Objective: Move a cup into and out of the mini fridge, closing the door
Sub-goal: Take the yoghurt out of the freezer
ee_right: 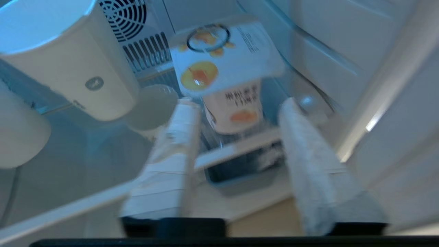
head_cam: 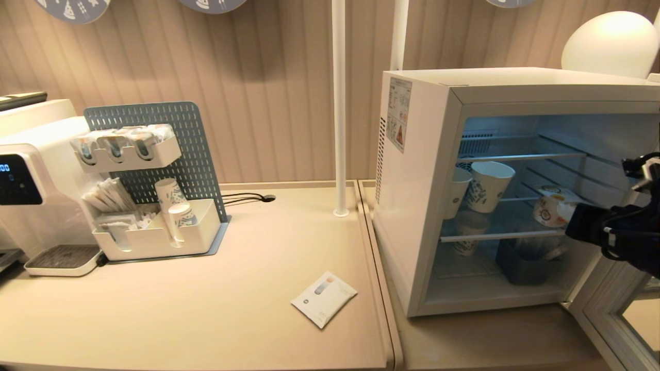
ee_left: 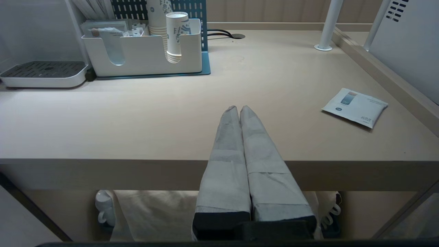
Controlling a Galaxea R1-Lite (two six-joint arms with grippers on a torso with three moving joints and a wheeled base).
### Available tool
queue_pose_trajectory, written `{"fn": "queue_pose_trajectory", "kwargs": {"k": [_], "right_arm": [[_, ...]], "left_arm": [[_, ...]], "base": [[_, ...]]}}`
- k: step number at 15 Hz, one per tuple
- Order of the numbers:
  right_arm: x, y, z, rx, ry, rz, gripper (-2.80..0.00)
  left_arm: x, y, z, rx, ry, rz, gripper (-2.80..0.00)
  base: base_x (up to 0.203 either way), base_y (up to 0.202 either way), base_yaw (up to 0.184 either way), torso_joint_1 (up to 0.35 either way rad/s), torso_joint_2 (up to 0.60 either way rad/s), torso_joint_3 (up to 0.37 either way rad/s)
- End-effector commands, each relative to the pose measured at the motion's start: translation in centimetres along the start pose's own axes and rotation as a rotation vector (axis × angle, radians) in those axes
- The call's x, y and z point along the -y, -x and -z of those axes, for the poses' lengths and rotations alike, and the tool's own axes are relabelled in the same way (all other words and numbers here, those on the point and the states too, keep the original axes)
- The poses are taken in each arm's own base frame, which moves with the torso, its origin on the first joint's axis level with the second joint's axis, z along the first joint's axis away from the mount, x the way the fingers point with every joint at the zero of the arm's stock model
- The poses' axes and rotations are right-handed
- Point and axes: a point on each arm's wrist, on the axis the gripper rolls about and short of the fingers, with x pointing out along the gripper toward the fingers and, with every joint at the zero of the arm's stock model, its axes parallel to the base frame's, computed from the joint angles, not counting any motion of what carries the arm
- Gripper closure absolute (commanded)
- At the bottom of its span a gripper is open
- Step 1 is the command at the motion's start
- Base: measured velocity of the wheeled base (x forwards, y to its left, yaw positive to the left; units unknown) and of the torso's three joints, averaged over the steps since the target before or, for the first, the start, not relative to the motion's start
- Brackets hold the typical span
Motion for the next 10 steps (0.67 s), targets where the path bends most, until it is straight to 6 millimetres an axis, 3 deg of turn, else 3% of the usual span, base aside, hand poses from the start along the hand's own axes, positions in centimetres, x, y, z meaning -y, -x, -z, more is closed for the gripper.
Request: {"fn": "queue_pose_trajectory", "kwargs": {"k": [1,10], "right_arm": [[-0.2,-1.2,0.4,-0.012,0.016,0.003,-2.8],[-1.1,-7.2,2.0,-0.003,0.058,0.01,-2.8]], "left_arm": [[0.0,0.0,0.0,-0.002,0.0,0.0,0.0],[0.0,0.0,0.0,-0.002,0.008,-0.002,0.0]], "base": [[0.0,0.0,0.0,0.0,0.0,0.0],[0.0,0.0,0.0,0.0,0.0,0.0]]}}
